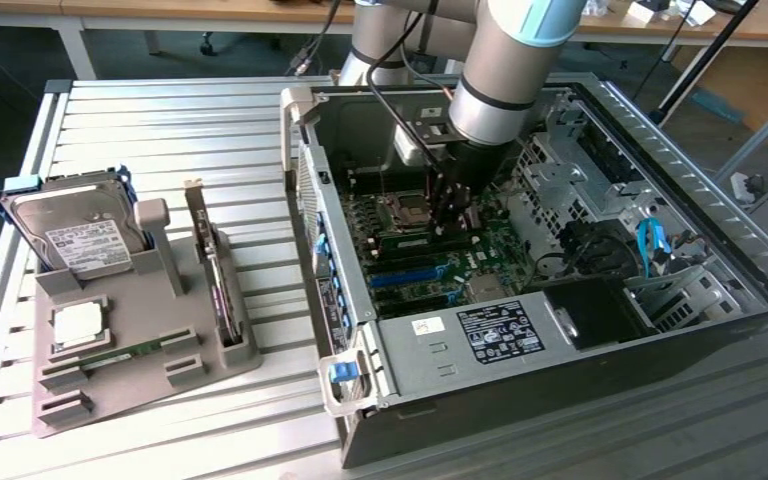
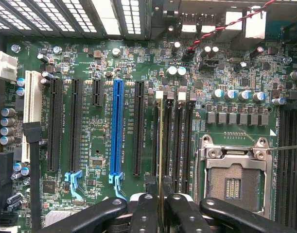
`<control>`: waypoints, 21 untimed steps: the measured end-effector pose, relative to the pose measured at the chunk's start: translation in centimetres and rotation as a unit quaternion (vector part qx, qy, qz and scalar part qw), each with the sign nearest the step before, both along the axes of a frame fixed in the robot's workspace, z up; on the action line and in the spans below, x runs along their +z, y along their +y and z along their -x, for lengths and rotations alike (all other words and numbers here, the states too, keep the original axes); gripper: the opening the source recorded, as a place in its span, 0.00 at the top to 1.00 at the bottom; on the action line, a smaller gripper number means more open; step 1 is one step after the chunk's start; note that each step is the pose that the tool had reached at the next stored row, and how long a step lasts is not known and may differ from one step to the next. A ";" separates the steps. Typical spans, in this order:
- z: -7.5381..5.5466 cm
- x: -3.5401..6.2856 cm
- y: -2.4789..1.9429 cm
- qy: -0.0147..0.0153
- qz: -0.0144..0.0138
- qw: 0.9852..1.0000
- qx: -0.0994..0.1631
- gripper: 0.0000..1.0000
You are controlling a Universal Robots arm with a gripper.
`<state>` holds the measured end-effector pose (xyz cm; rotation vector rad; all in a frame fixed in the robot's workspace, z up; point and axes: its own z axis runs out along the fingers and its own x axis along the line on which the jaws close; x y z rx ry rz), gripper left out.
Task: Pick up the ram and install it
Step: 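Insert the ram into the slot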
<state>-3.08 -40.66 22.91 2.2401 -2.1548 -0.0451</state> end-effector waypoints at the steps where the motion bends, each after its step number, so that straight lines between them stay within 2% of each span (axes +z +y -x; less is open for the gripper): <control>1: 0.0 0.00 -0.01 0.000 0.000 1.000 0.000 0.86; 21: -0.1 -0.07 -0.18 0.000 0.001 1.000 0.000 0.86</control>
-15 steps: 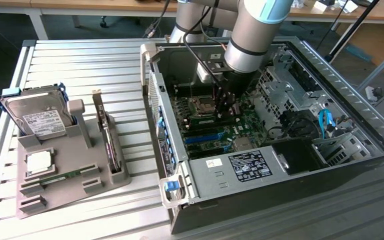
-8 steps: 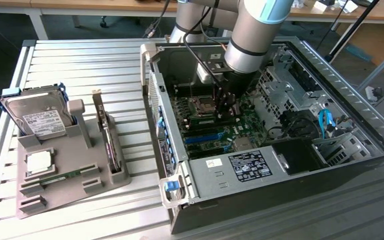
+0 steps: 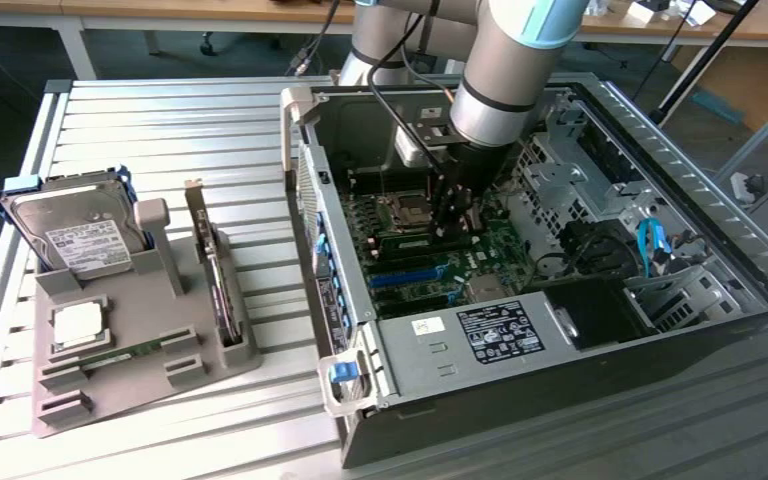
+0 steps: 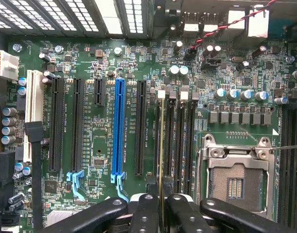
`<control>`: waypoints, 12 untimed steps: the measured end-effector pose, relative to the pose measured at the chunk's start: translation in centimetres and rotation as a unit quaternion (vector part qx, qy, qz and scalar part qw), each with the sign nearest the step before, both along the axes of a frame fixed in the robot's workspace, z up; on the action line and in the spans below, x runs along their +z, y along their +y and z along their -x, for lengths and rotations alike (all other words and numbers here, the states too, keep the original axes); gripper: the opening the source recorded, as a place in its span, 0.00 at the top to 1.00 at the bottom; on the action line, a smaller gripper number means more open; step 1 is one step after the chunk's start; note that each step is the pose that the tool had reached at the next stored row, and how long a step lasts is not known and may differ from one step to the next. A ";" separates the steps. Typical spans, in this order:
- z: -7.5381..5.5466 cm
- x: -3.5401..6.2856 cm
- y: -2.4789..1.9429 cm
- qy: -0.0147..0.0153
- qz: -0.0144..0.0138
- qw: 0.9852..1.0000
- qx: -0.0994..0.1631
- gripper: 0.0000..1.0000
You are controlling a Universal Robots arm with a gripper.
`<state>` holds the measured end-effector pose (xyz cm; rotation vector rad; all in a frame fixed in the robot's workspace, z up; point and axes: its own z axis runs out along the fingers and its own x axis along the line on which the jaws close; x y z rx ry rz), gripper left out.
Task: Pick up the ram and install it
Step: 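Insert the ram into the slot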
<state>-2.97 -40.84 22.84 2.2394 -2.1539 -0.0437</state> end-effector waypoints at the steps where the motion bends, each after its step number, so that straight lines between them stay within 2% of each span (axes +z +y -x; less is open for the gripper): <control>1: 0.0 0.00 0.00 0.000 0.000 1.000 0.000 0.86; 12: -0.1 -0.02 0.01 0.000 0.000 1.000 0.001 0.86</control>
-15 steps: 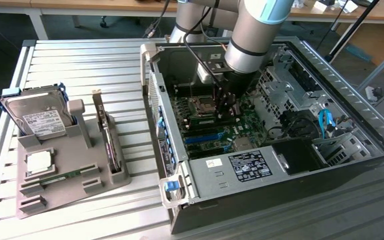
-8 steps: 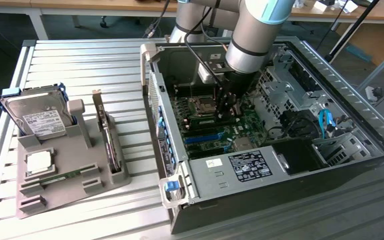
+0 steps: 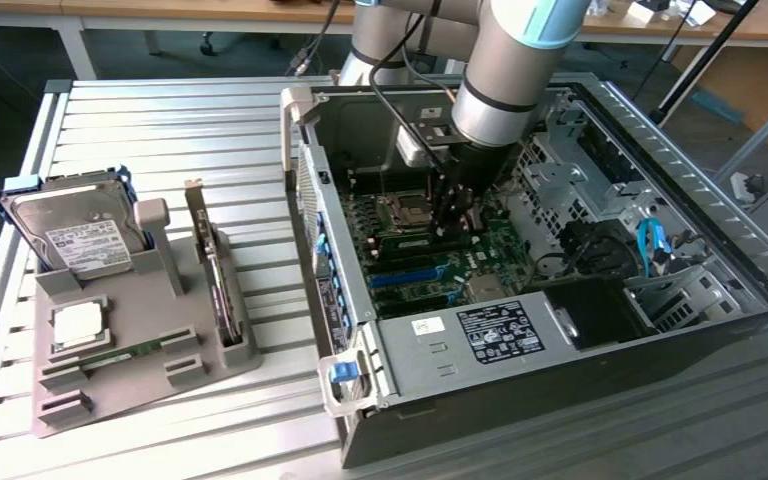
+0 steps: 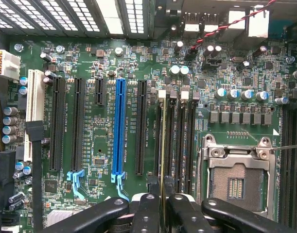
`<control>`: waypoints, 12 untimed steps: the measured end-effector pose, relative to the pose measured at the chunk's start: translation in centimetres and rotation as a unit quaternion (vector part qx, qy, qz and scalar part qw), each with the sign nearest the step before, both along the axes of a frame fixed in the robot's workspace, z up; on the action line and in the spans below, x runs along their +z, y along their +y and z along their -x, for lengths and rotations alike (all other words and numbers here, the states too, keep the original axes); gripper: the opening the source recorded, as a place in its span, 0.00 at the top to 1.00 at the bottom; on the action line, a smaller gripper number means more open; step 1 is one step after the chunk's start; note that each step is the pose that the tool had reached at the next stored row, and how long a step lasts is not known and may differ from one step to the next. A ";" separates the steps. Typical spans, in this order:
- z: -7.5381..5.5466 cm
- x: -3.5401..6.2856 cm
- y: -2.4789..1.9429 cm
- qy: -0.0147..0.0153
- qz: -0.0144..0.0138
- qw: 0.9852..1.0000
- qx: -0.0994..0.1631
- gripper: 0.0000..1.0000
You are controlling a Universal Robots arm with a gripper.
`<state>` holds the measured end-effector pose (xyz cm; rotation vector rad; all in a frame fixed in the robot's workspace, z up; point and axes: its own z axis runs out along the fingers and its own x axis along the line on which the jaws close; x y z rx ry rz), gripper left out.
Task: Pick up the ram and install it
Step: 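Insert the ram into the slot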
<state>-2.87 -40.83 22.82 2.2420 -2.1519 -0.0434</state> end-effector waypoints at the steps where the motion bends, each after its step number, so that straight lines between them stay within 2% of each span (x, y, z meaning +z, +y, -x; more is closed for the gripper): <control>1: 0.1 0.00 0.00 0.000 0.000 1.000 0.000 0.86; 12: 0.6 0.07 0.00 -0.001 0.001 1.000 0.000 0.86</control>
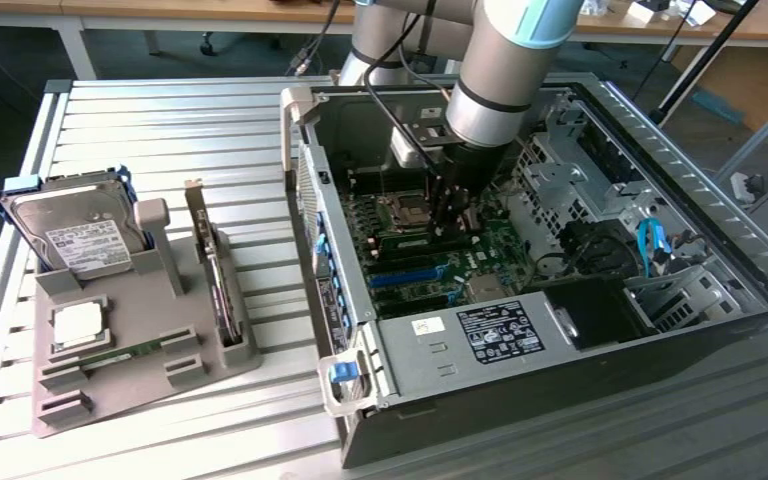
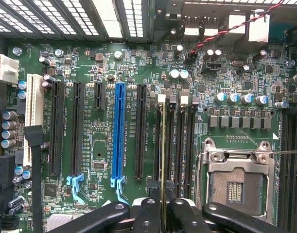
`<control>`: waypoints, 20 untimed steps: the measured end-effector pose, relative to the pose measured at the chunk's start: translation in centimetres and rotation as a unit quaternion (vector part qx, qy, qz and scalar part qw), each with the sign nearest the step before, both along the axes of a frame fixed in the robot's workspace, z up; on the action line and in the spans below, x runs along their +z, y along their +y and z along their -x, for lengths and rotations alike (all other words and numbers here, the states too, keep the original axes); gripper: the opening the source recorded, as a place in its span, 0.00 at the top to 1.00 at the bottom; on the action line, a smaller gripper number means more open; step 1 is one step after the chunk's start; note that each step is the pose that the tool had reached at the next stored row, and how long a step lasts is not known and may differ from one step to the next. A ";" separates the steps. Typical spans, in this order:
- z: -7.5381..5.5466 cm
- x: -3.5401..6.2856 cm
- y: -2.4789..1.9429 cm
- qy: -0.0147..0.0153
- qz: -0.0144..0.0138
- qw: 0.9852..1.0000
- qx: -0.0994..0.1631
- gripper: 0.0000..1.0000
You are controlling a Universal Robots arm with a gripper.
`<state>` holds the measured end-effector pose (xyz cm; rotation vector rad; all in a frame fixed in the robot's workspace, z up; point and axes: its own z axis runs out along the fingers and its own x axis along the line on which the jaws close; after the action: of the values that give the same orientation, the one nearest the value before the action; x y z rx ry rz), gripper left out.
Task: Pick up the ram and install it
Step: 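Insert the ram into the slot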
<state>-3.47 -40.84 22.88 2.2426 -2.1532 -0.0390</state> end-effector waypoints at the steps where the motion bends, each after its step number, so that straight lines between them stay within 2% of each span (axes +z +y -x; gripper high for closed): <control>1: 0.0 0.06 0.00 0.000 0.000 1.000 0.000 0.86; 9: 0.0 1.06 0.00 0.000 0.004 1.000 0.000 0.86; 17: -0.6 1.06 0.00 0.000 0.005 1.000 0.000 0.86; 19: -0.6 1.01 0.00 -0.013 0.005 1.000 0.000 0.86; 20: -0.6 0.98 0.01 -0.017 0.004 1.000 0.000 0.86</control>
<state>-2.91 -40.83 23.87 2.2545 -2.1659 0.0090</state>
